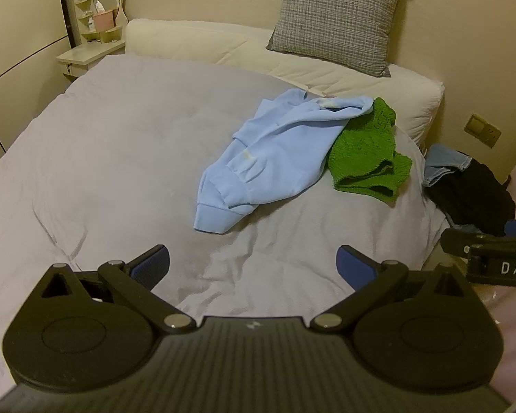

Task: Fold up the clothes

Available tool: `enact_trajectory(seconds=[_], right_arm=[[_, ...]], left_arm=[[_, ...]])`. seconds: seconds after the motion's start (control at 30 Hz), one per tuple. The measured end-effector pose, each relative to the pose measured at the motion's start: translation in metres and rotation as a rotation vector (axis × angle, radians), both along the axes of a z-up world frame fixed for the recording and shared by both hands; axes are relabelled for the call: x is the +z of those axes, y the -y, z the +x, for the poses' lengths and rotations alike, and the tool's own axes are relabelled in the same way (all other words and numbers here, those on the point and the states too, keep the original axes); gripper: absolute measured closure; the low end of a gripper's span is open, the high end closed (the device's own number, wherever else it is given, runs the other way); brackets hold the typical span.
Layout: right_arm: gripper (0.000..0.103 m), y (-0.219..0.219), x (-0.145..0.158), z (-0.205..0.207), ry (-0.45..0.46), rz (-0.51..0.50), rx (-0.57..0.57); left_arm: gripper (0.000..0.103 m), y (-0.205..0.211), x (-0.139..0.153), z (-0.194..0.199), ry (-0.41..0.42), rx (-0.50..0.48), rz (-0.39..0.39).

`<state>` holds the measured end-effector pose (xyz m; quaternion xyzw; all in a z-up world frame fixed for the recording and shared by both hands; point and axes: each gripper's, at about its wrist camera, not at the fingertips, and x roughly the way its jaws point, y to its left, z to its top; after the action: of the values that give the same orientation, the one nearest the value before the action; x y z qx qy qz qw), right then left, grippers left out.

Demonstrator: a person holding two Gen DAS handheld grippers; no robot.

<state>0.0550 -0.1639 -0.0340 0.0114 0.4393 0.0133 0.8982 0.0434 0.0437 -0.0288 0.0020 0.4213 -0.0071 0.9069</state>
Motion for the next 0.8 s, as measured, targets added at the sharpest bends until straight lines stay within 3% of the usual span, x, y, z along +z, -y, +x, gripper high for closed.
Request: enact_trajectory(seconds=[0.53, 0.67, 0.8], right_arm=[[0.000, -0.003, -0.007, 0.027, -0.019, -0.018, 0.023], [0.000, 0.004, -0.020, 0.048, -0.079, -0.005, 0.028], [0.000, 0.021, -0.044, 0.074, -0.160, 0.077, 0.012]], left_arm=[[0.001, -0.007, -0.012, 0.022, -0.033, 0.038, -0.037], [0.001, -0.005, -0.020, 0.036, -0.051, 0.052, -0.036], [0.001, 0.001, -0.036, 0.057, -0.076, 0.055, -0.033]])
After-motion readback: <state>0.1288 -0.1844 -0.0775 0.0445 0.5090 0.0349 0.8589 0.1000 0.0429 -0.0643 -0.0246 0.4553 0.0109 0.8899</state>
